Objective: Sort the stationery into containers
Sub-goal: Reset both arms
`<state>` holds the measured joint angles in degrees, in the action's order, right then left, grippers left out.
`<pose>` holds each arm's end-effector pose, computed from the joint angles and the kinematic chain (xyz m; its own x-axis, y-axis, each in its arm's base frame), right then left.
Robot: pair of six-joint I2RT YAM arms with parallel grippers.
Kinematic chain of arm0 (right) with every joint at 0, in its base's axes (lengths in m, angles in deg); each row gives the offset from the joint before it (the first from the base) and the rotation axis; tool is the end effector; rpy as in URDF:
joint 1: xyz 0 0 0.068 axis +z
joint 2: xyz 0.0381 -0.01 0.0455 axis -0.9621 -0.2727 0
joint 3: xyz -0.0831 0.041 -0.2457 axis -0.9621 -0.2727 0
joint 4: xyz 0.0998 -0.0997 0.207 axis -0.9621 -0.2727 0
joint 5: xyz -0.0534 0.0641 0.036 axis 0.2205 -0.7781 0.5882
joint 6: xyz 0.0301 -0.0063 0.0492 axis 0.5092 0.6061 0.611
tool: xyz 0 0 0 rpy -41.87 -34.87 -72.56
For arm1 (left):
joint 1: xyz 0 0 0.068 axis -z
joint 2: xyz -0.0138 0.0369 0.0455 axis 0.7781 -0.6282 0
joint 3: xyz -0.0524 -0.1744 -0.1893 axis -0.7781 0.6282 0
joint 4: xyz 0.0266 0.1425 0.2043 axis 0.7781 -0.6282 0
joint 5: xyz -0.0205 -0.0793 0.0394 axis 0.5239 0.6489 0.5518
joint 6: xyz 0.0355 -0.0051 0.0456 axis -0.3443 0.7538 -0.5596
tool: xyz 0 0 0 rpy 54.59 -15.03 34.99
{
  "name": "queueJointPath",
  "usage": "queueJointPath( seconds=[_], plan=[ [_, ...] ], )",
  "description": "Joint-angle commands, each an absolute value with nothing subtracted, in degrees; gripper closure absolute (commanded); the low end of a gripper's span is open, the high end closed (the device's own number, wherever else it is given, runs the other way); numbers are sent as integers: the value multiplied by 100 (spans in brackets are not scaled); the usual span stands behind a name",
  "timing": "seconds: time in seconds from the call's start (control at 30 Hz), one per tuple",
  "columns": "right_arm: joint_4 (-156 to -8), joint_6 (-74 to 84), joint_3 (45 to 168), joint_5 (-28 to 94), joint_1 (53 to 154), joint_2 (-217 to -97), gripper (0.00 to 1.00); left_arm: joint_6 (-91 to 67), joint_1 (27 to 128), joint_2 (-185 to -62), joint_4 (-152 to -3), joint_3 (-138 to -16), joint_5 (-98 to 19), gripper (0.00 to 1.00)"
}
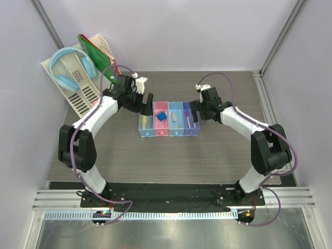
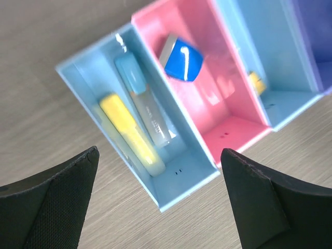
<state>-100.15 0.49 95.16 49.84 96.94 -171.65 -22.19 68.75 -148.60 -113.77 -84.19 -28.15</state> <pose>0.3241 0.1291 0.2053 -0.7235 -0.2617 -0.6388 -0.2636 0.9600 -0.0947 0.3484 -0.1256 0.2438 -0.7882 0.2282 -0.5715 0.4533 0.8434 -0.2884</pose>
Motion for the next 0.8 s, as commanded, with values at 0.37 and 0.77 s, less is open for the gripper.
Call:
queueJointPath(
  seconds=[0.37,0.77],
  plan=[
    [-11047,-913,9340,3470,9597,-13806,0,-2456,5523,-11521,-11673,-7311,-2607,0],
    [-11100,-878,8593,2679,9509,-12469,1,-2686,5267,-9753,-11700,-6291,-2782,0]
  ],
)
